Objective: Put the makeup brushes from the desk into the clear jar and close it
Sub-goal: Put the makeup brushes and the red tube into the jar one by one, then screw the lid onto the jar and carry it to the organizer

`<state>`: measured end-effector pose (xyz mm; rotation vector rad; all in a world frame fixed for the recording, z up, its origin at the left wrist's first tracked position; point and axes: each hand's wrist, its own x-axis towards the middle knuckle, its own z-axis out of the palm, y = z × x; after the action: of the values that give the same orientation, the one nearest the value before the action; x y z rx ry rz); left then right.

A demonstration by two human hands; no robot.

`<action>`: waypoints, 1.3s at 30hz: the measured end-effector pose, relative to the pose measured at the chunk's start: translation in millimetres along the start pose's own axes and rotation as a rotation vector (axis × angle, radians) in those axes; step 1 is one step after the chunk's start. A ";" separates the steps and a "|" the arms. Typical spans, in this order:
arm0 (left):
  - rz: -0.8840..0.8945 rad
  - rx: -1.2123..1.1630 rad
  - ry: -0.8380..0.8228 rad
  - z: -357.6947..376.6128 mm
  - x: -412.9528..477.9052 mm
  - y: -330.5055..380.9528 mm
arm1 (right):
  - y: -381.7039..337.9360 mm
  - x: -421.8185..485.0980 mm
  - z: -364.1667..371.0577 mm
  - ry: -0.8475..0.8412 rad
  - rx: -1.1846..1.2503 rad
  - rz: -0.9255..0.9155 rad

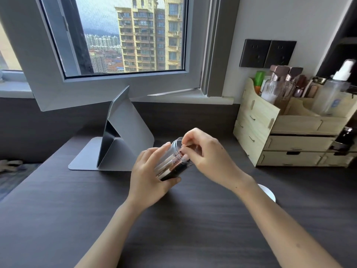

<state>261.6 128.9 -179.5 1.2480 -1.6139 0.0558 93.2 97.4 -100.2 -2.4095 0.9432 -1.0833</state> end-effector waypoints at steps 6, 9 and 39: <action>-0.057 -0.083 0.032 -0.7 1.0 0.4 | 13.0 -15.3 -18.2 0.192 0.071 0.055; -0.067 -0.093 0.046 -0.6 1.3 1.2 | 51.0 -42.9 -41.2 0.169 -0.164 0.269; -0.316 -0.577 -0.267 -8.6 10.9 60.6 | 9.8 -17.9 -33.0 0.126 1.090 0.264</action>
<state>224.4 154.1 -136.6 1.0591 -1.4803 -0.7506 55.3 101.6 -93.4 -1.3059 0.4612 -1.2081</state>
